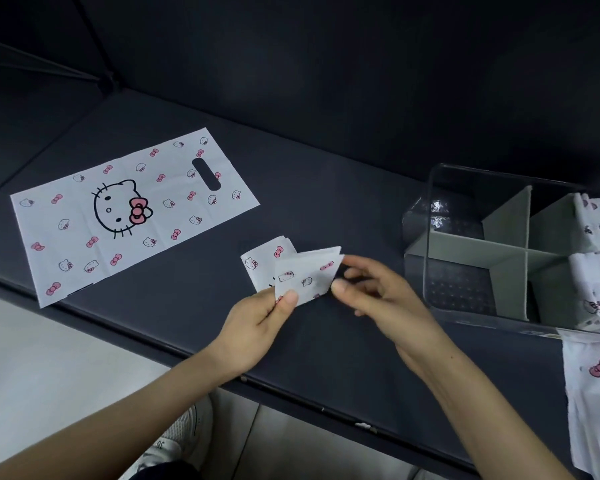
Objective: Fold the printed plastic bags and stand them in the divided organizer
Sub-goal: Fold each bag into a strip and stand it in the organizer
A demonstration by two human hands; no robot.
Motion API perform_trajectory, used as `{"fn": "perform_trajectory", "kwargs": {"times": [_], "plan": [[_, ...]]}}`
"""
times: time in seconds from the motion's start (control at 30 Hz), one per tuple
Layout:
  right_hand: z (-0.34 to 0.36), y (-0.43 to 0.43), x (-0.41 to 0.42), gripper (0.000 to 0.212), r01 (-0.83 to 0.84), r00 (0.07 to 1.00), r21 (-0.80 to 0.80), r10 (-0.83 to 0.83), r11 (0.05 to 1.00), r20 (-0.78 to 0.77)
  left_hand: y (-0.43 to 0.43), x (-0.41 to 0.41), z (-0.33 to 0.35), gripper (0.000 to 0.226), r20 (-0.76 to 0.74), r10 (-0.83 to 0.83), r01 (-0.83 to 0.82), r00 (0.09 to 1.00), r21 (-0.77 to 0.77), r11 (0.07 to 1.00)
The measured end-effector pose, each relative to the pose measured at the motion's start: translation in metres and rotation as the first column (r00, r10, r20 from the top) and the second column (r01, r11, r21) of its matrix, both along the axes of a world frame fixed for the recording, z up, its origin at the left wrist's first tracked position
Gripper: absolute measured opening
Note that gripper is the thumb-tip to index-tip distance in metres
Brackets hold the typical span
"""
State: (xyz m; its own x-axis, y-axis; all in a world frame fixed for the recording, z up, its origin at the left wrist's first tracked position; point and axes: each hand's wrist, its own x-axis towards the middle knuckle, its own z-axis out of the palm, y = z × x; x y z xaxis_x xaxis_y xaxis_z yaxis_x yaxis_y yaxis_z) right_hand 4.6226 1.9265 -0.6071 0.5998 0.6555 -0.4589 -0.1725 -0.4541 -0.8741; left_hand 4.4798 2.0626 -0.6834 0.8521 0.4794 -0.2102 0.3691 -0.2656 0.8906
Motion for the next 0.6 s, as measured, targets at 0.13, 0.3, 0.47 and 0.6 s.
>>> {"fn": "perform_trajectory", "kwargs": {"times": [0.13,0.3,0.47,0.6], "plan": [[-0.024,0.006,-0.005,0.024,-0.153,0.964,-0.017,0.154,0.988,0.218,0.003,0.0,0.014,0.062,0.0,0.031,-0.03,1.0,-0.243,0.97],[-0.036,0.017,-0.009,0.01,-0.033,0.976,0.036,0.025,0.999,0.216,0.005,0.0,0.025,0.045,0.008,0.044,-0.04,0.999,-0.291,0.956],[-0.045,0.021,-0.014,0.014,-0.082,0.913,-0.123,0.124,0.989,0.39,0.003,-0.003,0.021,0.056,0.068,0.09,-0.073,0.994,-0.224,0.972],[-0.042,0.024,-0.016,0.016,-0.123,0.84,-0.243,0.231,0.962,0.49,0.001,-0.009,0.018,0.019,0.148,0.215,-0.217,0.965,-0.004,0.976]]}}
